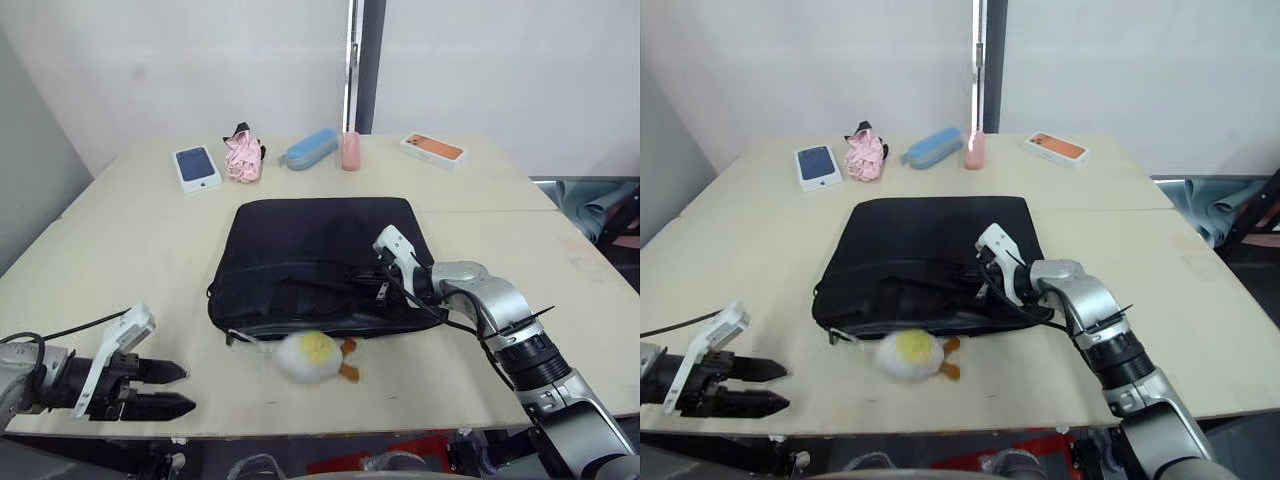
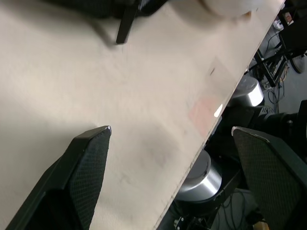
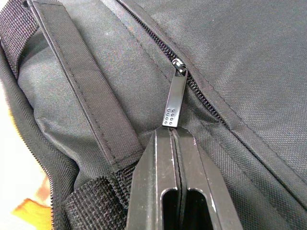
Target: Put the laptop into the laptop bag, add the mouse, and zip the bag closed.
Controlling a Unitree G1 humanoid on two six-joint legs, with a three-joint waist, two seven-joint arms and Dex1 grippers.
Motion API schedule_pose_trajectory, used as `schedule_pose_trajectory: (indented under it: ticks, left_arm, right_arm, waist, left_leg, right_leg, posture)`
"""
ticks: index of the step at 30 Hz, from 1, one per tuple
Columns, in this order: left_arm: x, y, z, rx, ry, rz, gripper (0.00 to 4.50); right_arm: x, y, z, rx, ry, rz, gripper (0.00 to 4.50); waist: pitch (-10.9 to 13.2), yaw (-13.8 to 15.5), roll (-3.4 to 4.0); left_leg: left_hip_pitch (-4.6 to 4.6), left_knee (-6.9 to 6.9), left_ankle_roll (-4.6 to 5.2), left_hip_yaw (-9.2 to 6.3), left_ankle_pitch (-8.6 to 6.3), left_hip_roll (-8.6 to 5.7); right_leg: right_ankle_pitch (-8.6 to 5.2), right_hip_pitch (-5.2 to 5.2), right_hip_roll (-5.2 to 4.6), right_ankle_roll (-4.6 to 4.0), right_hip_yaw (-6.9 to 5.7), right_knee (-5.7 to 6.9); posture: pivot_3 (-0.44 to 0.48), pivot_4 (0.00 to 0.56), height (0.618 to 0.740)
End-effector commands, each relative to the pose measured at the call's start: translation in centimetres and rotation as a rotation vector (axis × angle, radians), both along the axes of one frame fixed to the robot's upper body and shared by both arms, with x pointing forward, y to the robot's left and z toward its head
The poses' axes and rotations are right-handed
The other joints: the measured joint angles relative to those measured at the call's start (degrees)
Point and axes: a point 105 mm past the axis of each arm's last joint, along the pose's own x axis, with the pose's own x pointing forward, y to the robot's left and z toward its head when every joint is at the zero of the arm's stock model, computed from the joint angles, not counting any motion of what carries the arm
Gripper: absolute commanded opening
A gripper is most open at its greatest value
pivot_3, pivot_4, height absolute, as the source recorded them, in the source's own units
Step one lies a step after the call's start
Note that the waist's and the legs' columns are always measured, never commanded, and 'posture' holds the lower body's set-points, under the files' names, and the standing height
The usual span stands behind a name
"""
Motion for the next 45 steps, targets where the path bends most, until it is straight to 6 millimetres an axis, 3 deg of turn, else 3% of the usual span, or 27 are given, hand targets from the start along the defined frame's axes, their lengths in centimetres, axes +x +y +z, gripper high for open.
schedule_pose_trajectory:
  ticks: [1, 5, 9, 14, 18, 24, 28, 32, 37, 42, 45]
  left_arm:
    - [0.7, -0.7, 4.4, -0.166, -0.158, -0.054, 4.23]
    - [1.2, -1.1, 7.3, -0.266, -0.272, -0.087, 4.23]
    - [1.0, -0.6, 6.9, -0.124, -0.433, -0.26, 4.23]
    - [2.7, -0.1, 7.2, -0.067, -0.556, -0.297, 4.23]
    - [3.9, -1.8, 7.7, -0.117, -0.591, -0.323, 4.23]
    - [4.9, -4.5, 9.6, -0.234, -0.579, -0.34, 4.23]
    - [4.9, -5.3, 9.8, -0.245, -0.534, -0.388, 4.23]
    - [5.1, -6.3, 9.9, -0.239, -0.543, -0.435, 4.23]
    - [4.8, -7.7, 9.4, -0.223, -0.562, -0.516, 4.23]
    - [3.9, -9.4, 8.7, -0.233, -0.577, -0.602, 4.23]
    - [3.1, -10.2, 7.2, -0.209, -0.547, -0.659, 4.23]
  right_arm:
    - [-1.0, -1.2, -4.4, -0.101, 0.149, -0.04, 0.0]
    - [-1.0, -1.4, -4.3, -0.102, 0.149, -0.041, 0.0]
    - [-1.3, -1.4, -4.2, -0.103, 0.147, -0.029, 0.0]
    - [-1.4, -1.8, -3.8, -0.101, 0.133, -0.049, 0.0]
    - [-2.1, -1.7, -1.0, 0.001, 0.089, -0.058, 0.0]
    - [-6.5, -1.7, 5.3, 0.182, -0.059, 0.097, 0.0]
    - [-6.4, -1.3, 6.9, 0.184, -0.13, 0.122, 0.0]
    - [-3.6, -0.2, 6.5, 0.132, -0.187, 0.092, 0.0]
    - [-0.1, 0.0, 3.8, 0.034, -0.169, 0.019, 0.0]
    - [-0.3, -0.7, 1.0, -0.014, -0.083, 0.045, 0.0]
    - [-0.4, -1.8, -1.8, -0.115, 0.001, 0.015, 0.0]
  waist:
    - [0.0, 0.1, -0.04]
    - [0.0, 0.4, -0.08]
    - [0.0, 0.3, -0.1]
    - [-0.1, 0.8, -0.16]
    - [-0.1, 1.4, -0.22]
    - [0.2, 2.6, -0.28]
    - [0.2, 1.6, -0.24]
    - [0.2, 1.2, -0.24]
    - [0.2, 1.2, -0.25]
    - [0.2, 1.6, -0.29]
    - [0.2, 1.5, -0.29]
  left_leg:
    - [0.0, 0.0, 0.0, -0.01, 0.0, 0.01]
    - [0.04, 0.02, 0.0, 0.01, 0.0, 0.0]
    - [0.03, 0.02, 0.0, 0.05, 0.0, 0.0]
    - [0.0, 0.02, 0.01, 0.02, 0.01, 0.0]
    - [-0.02, 0.03, 0.01, 0.03, 0.01, -0.01]
    - [-0.4, 0.02, 0.01, 0.0, 0.04, 0.02]
    - [-0.69, 0.09, -0.25, -0.02, 0.21, 0.07]
    - [-0.73, 0.25, -0.29, -0.06, 0.19, 0.07]
    - [-0.87, 0.44, -0.27, -0.15, 0.23, -0.03]
    - [-0.95, 0.45, -0.06, -0.24, 0.35, -0.02]
    - [-0.9, 0.49, 0.12, -0.24, 0.46, 0.0]
  right_leg:
    - [0.0, 0.0, 0.0, 0.0, -0.01, 0.0]
    - [0.01, 0.01, 0.0, -0.01, 0.01, 0.09]
    - [0.0, -0.02, 0.0, -0.02, 0.05, 0.09]
    - [0.0, -0.02, 0.0, -0.02, 0.0, 0.07]
    - [0.0, -0.03, -0.02, -0.01, 0.0, 0.06]
    - [0.05, -0.48, 0.07, 0.06, -0.04, 0.21]
    - [0.32, -0.7, 0.15, 0.52, -0.02, 0.28]
    - [0.03, -0.68, 0.13, 0.0, -0.02, 0.35]
    - [0.09, -0.67, 0.02, 0.06, -0.07, 0.38]
    - [0.41, -0.66, 0.02, 0.61, -0.18, 0.36]
    - [0.41, -0.63, 0.03, 0.6, -0.18, 0.41]
  posture:
    - [0.0, 0.15, 0.74]
    - [0.0, 0.15, 0.74]
    - [0.0, 0.15, 0.74]
    - [0.0, 0.15, 0.74]
    - [0.0, 0.15, 0.74]
    - [0.0, 0.15, 0.74]
    - [0.0, 0.15, 0.74]
    - [0.0, 0.15, 0.74]
    - [0.0, 0.15, 0.74]
    - [0.0, 0.15, 0.74]
    - [0.0, 0.15, 0.74]
